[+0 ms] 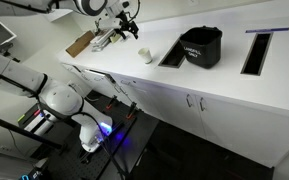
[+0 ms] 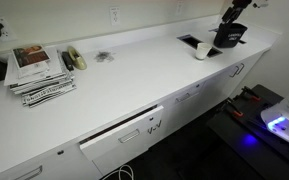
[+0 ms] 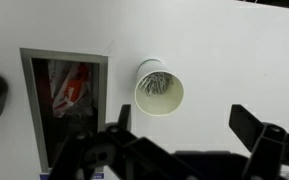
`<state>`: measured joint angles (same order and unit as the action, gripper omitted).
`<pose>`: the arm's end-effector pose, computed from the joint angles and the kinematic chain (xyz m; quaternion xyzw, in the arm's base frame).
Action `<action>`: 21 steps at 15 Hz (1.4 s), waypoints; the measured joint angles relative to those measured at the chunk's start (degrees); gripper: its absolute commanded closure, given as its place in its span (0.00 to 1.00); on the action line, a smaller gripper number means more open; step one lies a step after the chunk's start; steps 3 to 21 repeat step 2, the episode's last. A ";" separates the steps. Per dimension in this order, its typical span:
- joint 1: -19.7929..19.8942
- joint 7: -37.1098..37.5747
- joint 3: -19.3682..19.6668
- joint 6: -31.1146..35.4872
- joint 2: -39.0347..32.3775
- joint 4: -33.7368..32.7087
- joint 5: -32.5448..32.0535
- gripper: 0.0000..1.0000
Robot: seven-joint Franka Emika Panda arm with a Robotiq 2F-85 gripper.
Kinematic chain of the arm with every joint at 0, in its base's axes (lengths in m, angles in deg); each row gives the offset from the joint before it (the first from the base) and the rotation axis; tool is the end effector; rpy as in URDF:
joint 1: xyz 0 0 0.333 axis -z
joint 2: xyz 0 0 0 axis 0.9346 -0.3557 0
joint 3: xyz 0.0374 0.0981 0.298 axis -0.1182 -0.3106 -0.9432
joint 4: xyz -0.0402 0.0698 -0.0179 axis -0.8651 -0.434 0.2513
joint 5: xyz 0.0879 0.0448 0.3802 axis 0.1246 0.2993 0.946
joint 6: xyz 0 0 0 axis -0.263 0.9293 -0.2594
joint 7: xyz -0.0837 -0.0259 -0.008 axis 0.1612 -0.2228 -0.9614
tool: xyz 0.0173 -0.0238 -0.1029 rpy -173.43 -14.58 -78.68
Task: Move the mug to the right
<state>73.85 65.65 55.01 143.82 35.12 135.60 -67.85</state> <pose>0.4638 -0.0831 0.4501 -0.9942 -0.0440 -0.0824 0.0542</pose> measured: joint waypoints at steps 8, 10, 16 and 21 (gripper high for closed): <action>0.00 0.00 0.20 -2.31 3.16 0.35 -0.72 0.00; 0.00 0.00 0.20 -2.31 3.16 0.35 -0.72 0.00; 0.00 0.00 0.20 -2.31 3.16 0.35 -0.72 0.00; 0.00 0.00 0.20 -2.31 3.16 0.35 -0.72 0.00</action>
